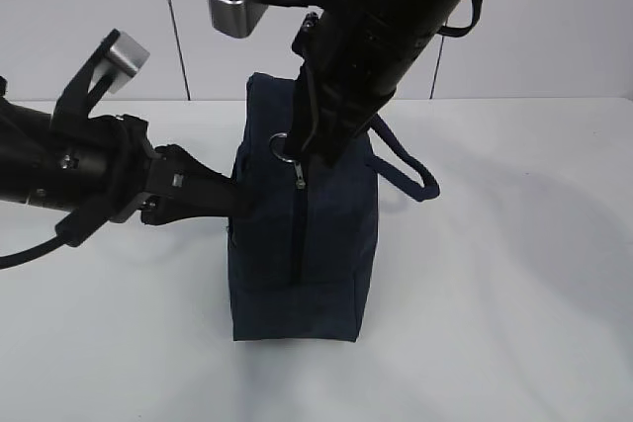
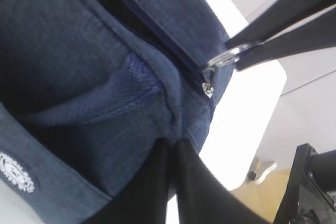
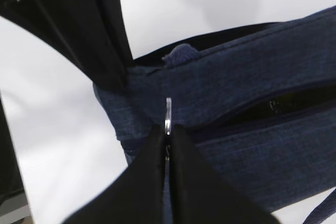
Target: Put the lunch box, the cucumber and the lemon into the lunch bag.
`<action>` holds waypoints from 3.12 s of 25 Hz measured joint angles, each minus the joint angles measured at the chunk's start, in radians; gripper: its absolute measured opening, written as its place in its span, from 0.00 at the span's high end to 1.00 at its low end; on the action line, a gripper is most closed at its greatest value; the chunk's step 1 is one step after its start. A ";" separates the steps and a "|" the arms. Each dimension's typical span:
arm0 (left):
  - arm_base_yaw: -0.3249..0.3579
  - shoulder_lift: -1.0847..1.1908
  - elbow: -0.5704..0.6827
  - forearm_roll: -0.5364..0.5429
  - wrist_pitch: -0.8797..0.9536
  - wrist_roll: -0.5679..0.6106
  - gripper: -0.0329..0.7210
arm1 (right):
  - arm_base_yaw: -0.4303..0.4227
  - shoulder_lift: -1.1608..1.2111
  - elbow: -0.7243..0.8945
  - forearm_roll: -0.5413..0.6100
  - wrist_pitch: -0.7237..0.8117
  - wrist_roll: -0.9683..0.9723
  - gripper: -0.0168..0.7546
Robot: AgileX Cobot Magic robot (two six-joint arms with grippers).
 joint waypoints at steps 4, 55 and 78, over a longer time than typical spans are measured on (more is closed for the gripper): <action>-0.002 -0.064 0.000 0.063 -0.023 -0.058 0.96 | 0.000 0.000 0.000 0.016 0.011 -0.008 0.97; -0.002 -0.076 0.000 0.118 -0.112 -0.152 0.96 | 0.000 0.060 -0.074 -0.062 0.065 0.001 0.97; -0.002 -0.064 0.000 0.137 -0.126 -0.152 0.96 | 0.000 0.081 -0.160 -0.068 0.030 -0.013 0.97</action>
